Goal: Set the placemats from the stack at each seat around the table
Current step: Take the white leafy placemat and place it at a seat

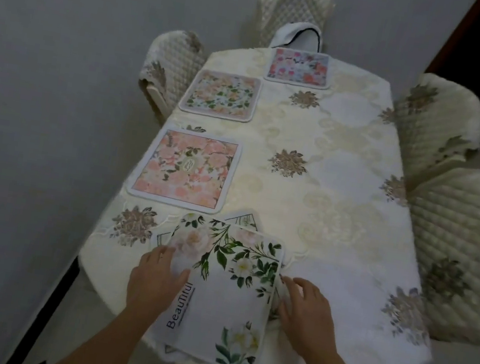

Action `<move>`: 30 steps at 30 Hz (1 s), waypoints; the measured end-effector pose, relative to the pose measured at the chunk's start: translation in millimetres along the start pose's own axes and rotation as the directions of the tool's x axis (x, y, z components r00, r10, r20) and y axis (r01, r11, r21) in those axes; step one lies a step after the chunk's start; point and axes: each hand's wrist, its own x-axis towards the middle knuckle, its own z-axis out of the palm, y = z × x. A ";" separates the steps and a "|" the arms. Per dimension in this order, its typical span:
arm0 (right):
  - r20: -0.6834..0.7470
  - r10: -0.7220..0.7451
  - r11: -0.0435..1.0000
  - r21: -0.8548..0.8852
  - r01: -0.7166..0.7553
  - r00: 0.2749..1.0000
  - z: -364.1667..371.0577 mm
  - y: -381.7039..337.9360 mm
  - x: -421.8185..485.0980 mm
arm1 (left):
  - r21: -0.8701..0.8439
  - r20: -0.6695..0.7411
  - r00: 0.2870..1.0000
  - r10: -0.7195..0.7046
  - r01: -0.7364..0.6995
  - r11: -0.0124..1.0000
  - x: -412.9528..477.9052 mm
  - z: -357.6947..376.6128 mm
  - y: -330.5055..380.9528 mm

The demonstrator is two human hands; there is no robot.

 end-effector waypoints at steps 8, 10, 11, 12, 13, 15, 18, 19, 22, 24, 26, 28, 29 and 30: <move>0.147 0.329 0.930 0.121 -0.347 0.933 24.2 -31.4 -16.2 | -0.108 0.115 0.993 -0.026 0.039 0.993 23.6 22.1 -30.5; 0.186 0.422 0.863 0.217 -0.457 0.887 27.3 -43.9 -16.4 | -0.161 0.159 0.984 -0.079 0.105 0.981 24.7 23.6 -33.9; 0.197 0.459 0.833 0.245 -0.497 0.866 28.3 -49.5 -16.0 | -0.182 0.163 0.983 -0.090 0.119 0.976 26.0 23.9 -35.1; 0.199 0.488 0.807 0.268 -0.526 0.850 29.0 -54.5 -15.6 | -0.201 0.163 0.982 -0.091 0.123 0.972 28.1 24.7 -36.8; 0.200 0.516 0.781 0.289 -0.553 0.833 29.7 -58.6 -15.2 | -0.221 0.163 0.982 -0.094 0.129 0.967 30.9 25.6 -38.4; 0.203 0.561 0.725 0.348 -0.595 0.802 31.3 -63.1 -13.4 | -0.316 0.208 0.970 -0.129 0.191 0.929 36.6 23.8 -39.0; 0.244 0.622 0.615 0.435 -0.658 0.744 34.0 -65.6 -7.0 | -0.527 0.289 0.939 -0.186 0.318 0.788 41.4 22.0 -38.1; 0.276 0.628 0.582 0.454 -0.674 0.728 34.8 -66.3 -3.7 | -0.555 0.307 0.934 -0.183 0.332 0.763 42.1 21.2 -37.9; 0.345 0.597 0.537 0.499 -0.680 0.724 36.3 -70.4 3.3 | -0.567 0.327 0.934 -0.144 0.315 0.761 40.7 19.4 -40.5; 0.343 0.590 0.510 0.544 -0.667 0.731 34.6 -72.5 6.6 | -0.580 0.336 0.936 -0.100 0.290 0.762 40.5 17.5 -42.4; 0.334 0.586 0.486 0.585 -0.650 0.738 29.1 -73.6 10.5 | -0.604 0.341 0.939 -0.046 0.256 0.755 42.1 14.6 -42.3; 0.304 0.585 0.479 0.619 -0.623 0.752 19.8 -73.1 15.4 | -0.641 0.329 0.944 0.028 0.201 0.740 45.1 9.5 -36.7; 0.285 0.588 0.481 0.628 -0.611 0.757 13.9 -71.7 18.5 | -0.659 0.316 0.947 0.061 0.173 0.732 47.8 6.6 -31.8; 0.266 0.594 0.483 0.637 -0.601 0.759 6.9 -69.6 21.4 | -0.676 0.303 0.949 0.085 0.151 0.721 50.9 2.0 -25.3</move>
